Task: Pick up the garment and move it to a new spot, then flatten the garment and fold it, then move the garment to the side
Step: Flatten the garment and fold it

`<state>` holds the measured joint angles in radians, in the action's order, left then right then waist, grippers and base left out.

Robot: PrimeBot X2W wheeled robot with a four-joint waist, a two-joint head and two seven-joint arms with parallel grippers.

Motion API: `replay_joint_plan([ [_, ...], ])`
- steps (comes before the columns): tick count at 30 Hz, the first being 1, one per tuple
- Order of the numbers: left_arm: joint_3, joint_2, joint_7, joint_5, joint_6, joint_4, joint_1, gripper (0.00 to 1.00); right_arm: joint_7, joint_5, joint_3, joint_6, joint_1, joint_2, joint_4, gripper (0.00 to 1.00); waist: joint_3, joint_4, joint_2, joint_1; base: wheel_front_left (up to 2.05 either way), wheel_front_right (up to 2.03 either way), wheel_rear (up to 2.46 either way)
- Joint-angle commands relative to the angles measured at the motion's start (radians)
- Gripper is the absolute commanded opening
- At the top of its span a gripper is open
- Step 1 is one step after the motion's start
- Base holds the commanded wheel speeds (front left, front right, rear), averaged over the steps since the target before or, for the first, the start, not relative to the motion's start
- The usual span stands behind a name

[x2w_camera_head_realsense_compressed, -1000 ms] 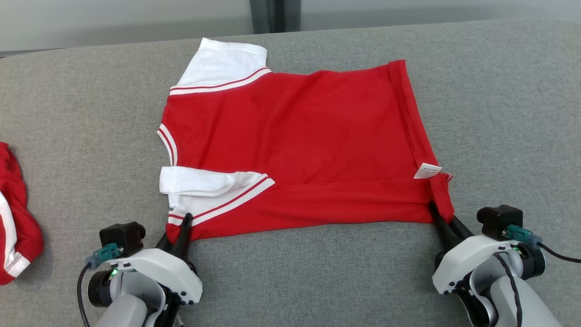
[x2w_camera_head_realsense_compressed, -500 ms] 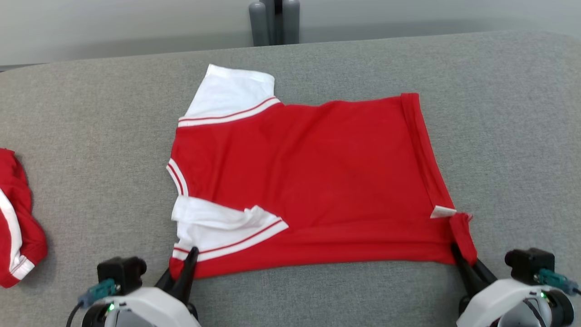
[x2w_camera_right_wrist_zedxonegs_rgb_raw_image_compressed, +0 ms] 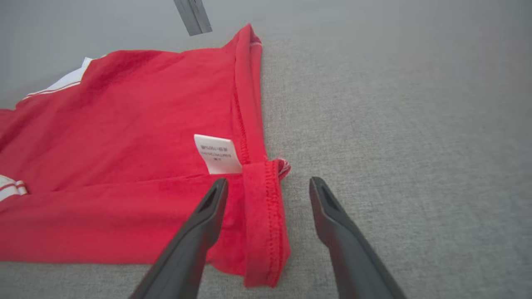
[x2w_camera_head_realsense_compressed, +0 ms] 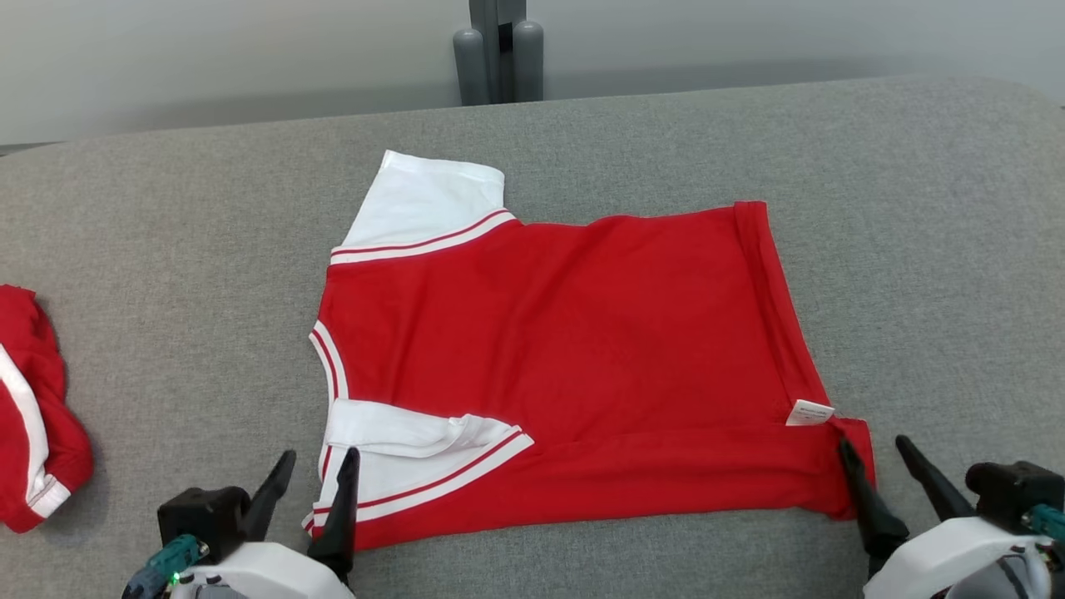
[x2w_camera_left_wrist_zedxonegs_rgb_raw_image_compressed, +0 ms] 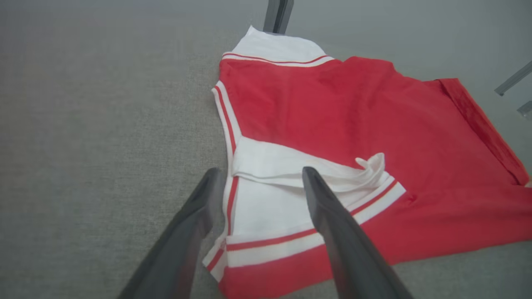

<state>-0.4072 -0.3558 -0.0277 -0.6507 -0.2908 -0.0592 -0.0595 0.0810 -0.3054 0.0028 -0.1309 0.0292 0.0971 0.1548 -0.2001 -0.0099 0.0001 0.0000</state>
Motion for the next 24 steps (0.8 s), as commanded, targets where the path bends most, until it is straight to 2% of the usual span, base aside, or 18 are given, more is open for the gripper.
replay_joint_plan([
  [1, 0.009, -0.001, 0.019, 0.017, -0.008, -0.012, 0.026, 1.0, -0.022, 0.008, -0.018, 0.0, -0.013, 0.001, -0.024, 1.0, 0.005, 0.001, -0.0001, 0.0, 0.0, 0.0, 0.0],
  [10, 0.044, -0.02, 0.141, 0.113, -0.023, -0.016, 0.152, 1.0, -0.115, 0.068, -0.07, 0.0, -0.077, -0.009, -0.143, 1.0, 0.033, -0.002, -0.0001, 0.0, 0.0, 0.0, 0.0],
  [14, 0.047, -0.034, 0.156, 0.149, -0.039, -0.01, 0.187, 1.0, -0.14, 0.099, -0.058, 0.0, -0.091, -0.016, -0.178, 1.0, 0.051, -0.003, -0.0001, 0.0, 0.0, 0.0, 0.0],
  [24, 0.053, -0.038, 0.164, 0.142, -0.056, 0.007, 0.148, 1.0, -0.132, 0.121, -0.036, 0.0, -0.062, -0.032, -0.184, 1.0, 0.076, -0.005, -0.0001, 0.0, 0.0, 0.0, 0.0],
])
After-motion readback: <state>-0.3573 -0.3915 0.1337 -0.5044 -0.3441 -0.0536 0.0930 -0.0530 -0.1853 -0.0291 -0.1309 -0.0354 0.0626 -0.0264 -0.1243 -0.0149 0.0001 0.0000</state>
